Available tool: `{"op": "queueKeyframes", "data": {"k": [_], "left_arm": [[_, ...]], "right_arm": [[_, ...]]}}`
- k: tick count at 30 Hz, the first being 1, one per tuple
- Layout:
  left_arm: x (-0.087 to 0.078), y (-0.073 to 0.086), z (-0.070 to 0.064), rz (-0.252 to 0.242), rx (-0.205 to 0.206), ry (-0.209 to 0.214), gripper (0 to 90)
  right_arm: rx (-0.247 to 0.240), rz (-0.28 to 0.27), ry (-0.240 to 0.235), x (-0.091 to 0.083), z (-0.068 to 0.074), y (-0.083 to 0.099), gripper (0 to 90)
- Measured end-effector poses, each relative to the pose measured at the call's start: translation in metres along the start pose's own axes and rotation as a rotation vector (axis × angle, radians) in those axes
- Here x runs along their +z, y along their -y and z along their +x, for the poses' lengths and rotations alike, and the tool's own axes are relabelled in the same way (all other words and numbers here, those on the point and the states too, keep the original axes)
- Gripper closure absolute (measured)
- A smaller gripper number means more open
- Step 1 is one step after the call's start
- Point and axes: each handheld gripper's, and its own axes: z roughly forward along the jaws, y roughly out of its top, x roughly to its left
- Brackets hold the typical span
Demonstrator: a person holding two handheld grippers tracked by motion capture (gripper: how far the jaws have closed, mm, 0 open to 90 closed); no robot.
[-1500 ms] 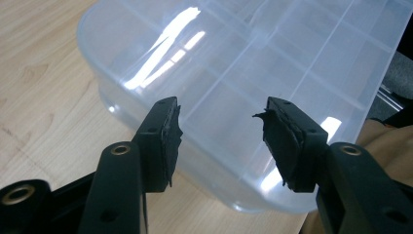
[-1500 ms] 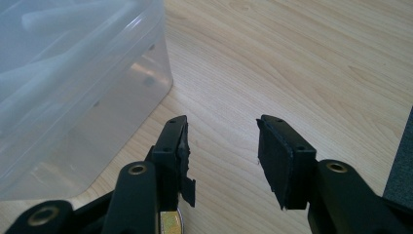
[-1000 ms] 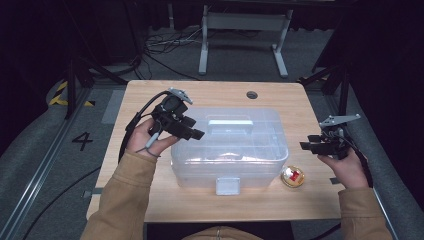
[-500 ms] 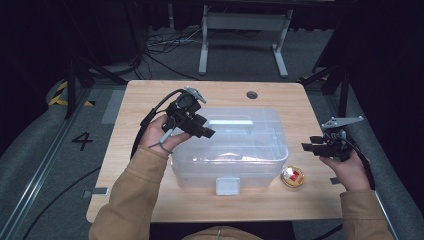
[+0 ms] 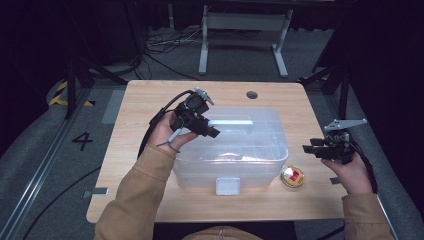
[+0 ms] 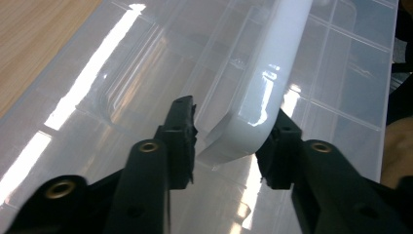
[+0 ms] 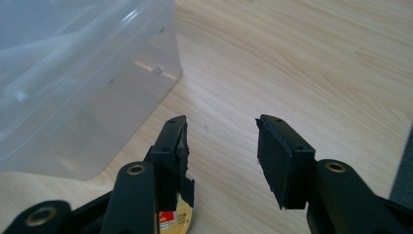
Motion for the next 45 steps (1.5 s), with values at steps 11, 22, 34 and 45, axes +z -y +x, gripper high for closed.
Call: {"op": "queueKeyframes", "data": {"k": [11,22,34,45], "left_arm": [[-0.004,-0.004,-0.009,0.010,0.048,-0.073,74.3],[-0.009,-0.012,0.000,0.021,0.017,-0.049,74.7],[-0.017,-0.025,0.012,0.030,-0.007,-0.024,74.4],[-0.024,-0.039,0.030,0.029,-0.062,-0.002,73.6]], "right_arm": [[-0.005,-0.014,-0.036,-0.002,0.001,0.000,59.9],[0.006,-0.022,-0.057,-0.005,0.002,-0.001,62.5],[0.006,-0.032,-0.073,-0.008,0.004,-0.002,62.7],[-0.001,-0.051,-0.086,-0.008,0.008,-0.003,62.7]]}}
